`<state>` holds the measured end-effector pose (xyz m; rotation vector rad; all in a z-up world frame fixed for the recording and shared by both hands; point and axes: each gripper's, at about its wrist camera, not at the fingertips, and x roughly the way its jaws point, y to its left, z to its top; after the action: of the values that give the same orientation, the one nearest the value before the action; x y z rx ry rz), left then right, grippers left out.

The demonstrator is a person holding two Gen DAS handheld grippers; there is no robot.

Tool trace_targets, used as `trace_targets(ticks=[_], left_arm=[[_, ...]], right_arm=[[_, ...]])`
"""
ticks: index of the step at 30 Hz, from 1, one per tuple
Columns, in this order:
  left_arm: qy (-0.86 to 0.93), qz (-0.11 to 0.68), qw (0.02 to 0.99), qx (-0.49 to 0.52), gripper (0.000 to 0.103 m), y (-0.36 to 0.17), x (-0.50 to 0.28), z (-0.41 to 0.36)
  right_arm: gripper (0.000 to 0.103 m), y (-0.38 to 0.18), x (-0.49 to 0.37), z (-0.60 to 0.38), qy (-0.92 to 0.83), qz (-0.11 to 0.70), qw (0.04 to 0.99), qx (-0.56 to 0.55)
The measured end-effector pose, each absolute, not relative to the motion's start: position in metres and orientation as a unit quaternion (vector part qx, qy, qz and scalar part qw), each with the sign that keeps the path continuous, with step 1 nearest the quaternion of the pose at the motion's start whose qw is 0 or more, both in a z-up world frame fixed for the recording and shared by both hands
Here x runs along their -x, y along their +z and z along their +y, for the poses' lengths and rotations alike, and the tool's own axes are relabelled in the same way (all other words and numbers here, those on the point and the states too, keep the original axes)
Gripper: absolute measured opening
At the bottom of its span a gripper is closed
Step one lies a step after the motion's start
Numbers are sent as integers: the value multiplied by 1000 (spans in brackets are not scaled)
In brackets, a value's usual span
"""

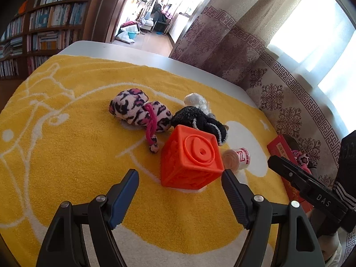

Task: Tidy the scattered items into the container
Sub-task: 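Withdraw both grippers from the tin box toward the orange cube and paper cup, then grasp the white Z-label paper cup with the right gripper while the left gripper grasps the orange cube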

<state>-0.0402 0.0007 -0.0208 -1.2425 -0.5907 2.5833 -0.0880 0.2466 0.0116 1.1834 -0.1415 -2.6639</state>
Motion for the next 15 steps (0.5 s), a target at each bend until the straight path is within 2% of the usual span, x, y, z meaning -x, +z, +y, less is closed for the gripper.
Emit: trace_targets(ticks=[15], left_arm=[[871, -203, 93, 438, 78, -31, 46, 0]], right_arm=[[70, -21, 122, 229, -888, -47, 127, -440]])
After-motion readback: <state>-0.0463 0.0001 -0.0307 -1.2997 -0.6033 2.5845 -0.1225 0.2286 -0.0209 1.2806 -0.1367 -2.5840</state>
